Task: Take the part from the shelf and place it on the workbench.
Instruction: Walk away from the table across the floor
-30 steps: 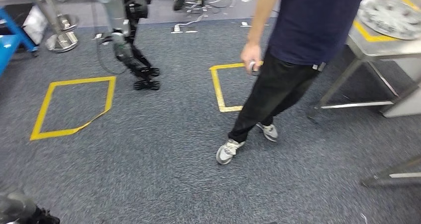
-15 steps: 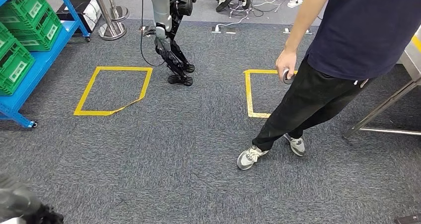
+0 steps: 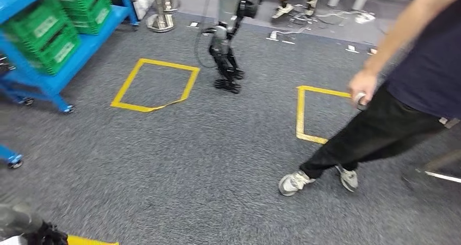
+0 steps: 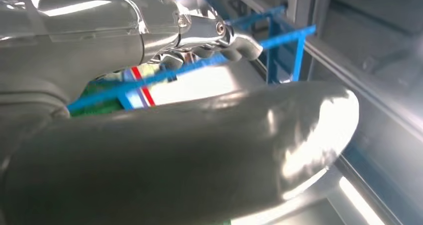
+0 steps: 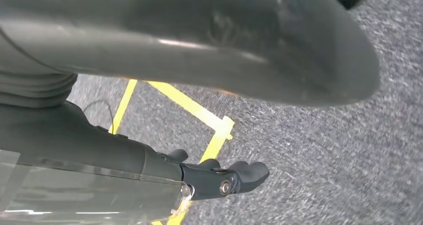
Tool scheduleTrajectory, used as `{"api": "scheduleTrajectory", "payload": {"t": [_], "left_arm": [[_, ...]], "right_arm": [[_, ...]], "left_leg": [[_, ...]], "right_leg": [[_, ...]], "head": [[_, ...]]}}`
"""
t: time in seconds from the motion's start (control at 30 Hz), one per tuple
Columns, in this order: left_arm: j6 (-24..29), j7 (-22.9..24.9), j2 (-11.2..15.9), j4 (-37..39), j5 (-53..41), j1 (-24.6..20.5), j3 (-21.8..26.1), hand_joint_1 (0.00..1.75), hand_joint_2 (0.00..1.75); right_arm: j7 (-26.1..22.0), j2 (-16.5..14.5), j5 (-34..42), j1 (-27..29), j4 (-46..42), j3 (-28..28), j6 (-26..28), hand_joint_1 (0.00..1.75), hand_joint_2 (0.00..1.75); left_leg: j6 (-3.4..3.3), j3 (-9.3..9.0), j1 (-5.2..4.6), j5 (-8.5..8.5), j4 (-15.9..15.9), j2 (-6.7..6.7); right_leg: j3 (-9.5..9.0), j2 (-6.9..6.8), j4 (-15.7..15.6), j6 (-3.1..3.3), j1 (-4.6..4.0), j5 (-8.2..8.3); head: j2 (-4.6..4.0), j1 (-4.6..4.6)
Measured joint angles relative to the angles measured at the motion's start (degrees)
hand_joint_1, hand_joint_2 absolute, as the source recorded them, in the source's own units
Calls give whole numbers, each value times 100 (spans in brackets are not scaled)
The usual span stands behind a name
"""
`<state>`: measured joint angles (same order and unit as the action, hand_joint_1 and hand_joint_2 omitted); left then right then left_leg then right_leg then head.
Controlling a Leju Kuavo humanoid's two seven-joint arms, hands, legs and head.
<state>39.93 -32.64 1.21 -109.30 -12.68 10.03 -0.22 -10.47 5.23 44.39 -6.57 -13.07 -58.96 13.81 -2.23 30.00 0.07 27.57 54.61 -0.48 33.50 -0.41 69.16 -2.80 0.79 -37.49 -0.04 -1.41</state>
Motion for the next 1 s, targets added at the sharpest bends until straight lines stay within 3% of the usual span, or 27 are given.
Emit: {"api": "scheduleTrajectory", "payload": {"t": [0.03,0.07,0.13,0.2,0.23,0.3,0.33,0.37,0.43,0.5,0.53,0.57,0.6,0.67,0.73,0.8,0.87,0.93,1.0], "left_arm": [[0,1,1,3,0,1,0,0,0],[0,1,1,6,0,1,0,0,0],[0,2,2,8,0,0,0,0,0],[0,7,2,8,0,0,0,0,0],[0,11,3,8,0,1,0,0,0],[0,19,4,3,1,4,0,0,0],[0,21,8,-3,2,10,0,0,0],[0,22,15,-8,4,10,-1,0,0],[1,23,30,-13,16,8,-3,0,0],[1,24,39,-9,30,7,-4,0,0],[1,24,43,-8,35,11,-4,0,0],[1,24,47,-6,39,14,-4,0,0],[0,22,51,-5,44,15,-4,0,0],[1,17,57,-3,62,14,-4,0,0],[1,15,62,-1,102,13,-4,0,0],[2,19,70,-1,149,9,-3,0,0],[2,33,78,-10,169,-5,-5,0,0],[1,64,79,-30,170,-36,-11,0,0],[0,99,80,-43,169,-59,-21,0,0]], "right_arm": [[0,-2,0,9,0,-1,-1,0,0],[0,-4,0,11,0,-1,-1,0,0],[0,-6,0,1,0,-1,-2,0,0],[0,6,-1,-28,0,-1,-2,0,0],[0,11,-2,-49,0,-1,-2,0,0],[0,10,-2,-93,-1,-1,-1,0,0],[0,1,-3,-110,-1,-1,-1,0,0],[0,-8,-3,-119,-2,-1,0,0,0],[0,-25,-4,-113,-2,-1,2,0,0],[0,-28,-4,-77,-1,-1,4,0,0],[0,-32,-4,-60,0,-1,5,0,0],[0,-39,-4,-50,0,-1,5,0,0],[0,-49,-4,-45,0,-1,6,0,0],[0,-56,-2,-49,1,-1,15,0,0],[-4,-50,-1,-59,0,-1,38,0,0],[-8,-58,1,-63,-2,-1,60,0,87],[-9,-73,2,-59,-2,-1,73,0,175],[-9,-79,2,-47,-2,-1,84,0,175],[-1,-82,0,-25,-2,-2,87,0,175]], "left_leg": [[-8,-2,-17,-5,0,-94],[-15,-8,-33,-9,0,-188],[-22,-22,-47,-20,-2,-360],[-5,-22,-58,-27,2,-509],[16,-16,-56,-32,2,-573],[73,10,-57,-51,-13,-668],[92,28,-62,-33,11,-580],[115,81,-65,57,113,-405],[178,345,-39,446,683,-16],[271,706,26,824,1444,67],[312,801,54,869,1645,62],[350,781,80,795,1616,70],[388,641,104,625,1356,109],[445,199,137,265,543,367],[382,-26,134,144,104,563],[253,-12,106,154,86,488],[169,-8,95,131,81,355],[113,-2,92,99,74,215],[86,13,67,84,75,62]], "right_leg": [[100,13,157,32,-13,13],[94,33,73,75,-34,142],[-196,150,-670,185,-96,592],[-510,311,-1422,279,-158,883],[-582,350,-1599,308,-179,924],[-609,279,-1674,344,-185,950],[-624,222,-1712,358,-175,988],[-635,168,-1754,376,-162,1030],[-631,57,-1814,389,-140,1088],[-604,-54,-1813,387,-127,1092],[-594,-112,-1806,376,-116,1086],[-589,-168,-1793,358,-101,1076],[-589,-221,-1772,329,-80,1058],[-599,-303,-1700,243,-52,997],[-617,-361,-1642,156,-51,935],[-645,-432,-1639,101,-38,911],[-627,-358,-1550,44,-3,809],[-400,-139,-1016,4,13,465],[7,-23,-146,16,4,79]], "head": [[0,-35],[0,-65],[0,-100],[0,-114],[0,-118],[0,-120],[0,-121],[0,-104],[0,-40],[0,33],[0,59],[0,81],[0,102],[0,153],[0,185],[0,159],[0,121],[0,65],[0,-15]]}}
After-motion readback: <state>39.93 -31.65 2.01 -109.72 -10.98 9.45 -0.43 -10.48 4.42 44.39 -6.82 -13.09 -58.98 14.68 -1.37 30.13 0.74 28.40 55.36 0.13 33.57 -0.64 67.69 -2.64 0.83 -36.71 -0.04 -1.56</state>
